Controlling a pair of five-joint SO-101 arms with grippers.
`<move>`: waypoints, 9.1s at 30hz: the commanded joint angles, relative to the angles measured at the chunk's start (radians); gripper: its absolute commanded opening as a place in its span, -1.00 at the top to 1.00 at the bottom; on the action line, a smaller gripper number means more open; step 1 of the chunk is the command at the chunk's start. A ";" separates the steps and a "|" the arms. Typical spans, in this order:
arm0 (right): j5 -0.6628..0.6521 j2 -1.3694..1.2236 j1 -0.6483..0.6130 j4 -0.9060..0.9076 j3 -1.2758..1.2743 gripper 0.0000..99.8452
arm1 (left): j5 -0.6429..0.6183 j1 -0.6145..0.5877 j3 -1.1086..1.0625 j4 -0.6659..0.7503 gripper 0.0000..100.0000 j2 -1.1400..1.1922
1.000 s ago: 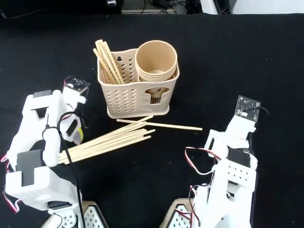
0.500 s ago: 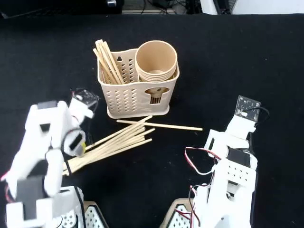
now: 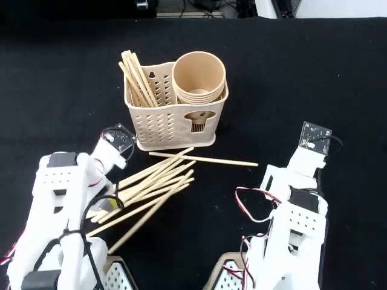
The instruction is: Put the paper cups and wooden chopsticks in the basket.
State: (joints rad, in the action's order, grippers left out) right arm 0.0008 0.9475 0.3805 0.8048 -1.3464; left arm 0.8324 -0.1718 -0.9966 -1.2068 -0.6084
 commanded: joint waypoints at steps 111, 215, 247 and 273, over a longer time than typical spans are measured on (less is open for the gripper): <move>0.000 0.016 0.008 -0.051 -0.008 0.97 | 0.009 0.222 -0.148 0.150 0.65 0.141; 0.000 0.018 0.008 -0.054 -0.007 0.97 | 0.054 0.228 0.532 -0.549 0.94 -0.437; 0.000 0.018 0.008 -0.054 -0.008 0.97 | -0.354 0.510 0.754 -0.451 0.94 -0.428; 0.000 0.018 0.008 -0.054 -0.008 0.97 | -0.749 0.440 0.194 0.945 0.94 -0.428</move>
State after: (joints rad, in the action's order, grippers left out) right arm 0.0008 0.9475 0.3805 0.7695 -1.3587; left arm 0.1036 0.3161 -0.7373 -0.5025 -1.0365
